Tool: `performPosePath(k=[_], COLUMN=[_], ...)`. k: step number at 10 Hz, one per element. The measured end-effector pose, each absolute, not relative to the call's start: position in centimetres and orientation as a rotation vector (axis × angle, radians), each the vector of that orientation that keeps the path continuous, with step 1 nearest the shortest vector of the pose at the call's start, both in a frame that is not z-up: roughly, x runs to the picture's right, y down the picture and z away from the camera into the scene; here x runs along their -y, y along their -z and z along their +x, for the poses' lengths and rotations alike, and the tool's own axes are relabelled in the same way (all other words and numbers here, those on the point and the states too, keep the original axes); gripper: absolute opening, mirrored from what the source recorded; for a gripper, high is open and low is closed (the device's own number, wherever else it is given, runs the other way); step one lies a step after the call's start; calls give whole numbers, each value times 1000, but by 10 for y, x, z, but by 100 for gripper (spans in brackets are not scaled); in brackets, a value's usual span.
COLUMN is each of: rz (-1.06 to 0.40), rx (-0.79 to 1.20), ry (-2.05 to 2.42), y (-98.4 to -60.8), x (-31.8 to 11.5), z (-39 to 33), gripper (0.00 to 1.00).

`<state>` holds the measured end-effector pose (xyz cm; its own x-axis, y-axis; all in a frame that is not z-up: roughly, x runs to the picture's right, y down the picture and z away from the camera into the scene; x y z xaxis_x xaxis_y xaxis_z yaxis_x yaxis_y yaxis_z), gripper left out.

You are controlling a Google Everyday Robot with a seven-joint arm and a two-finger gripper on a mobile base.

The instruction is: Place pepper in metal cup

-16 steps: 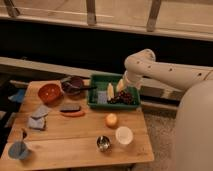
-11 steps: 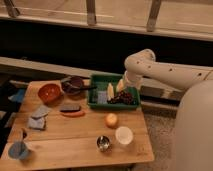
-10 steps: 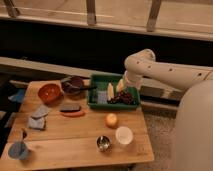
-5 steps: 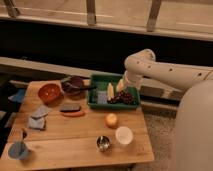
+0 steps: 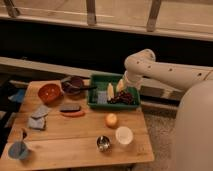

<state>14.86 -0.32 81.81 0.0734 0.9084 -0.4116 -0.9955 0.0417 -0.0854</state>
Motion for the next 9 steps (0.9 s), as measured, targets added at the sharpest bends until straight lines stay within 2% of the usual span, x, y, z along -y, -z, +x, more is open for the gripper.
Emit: performPosePath(k=[6, 9], rz=[-378, -379], rx=[-273, -230], ry=[-1469, -1268], y=[-815, -806], x=[4, 10], z=[148, 106], gripper=[74, 74])
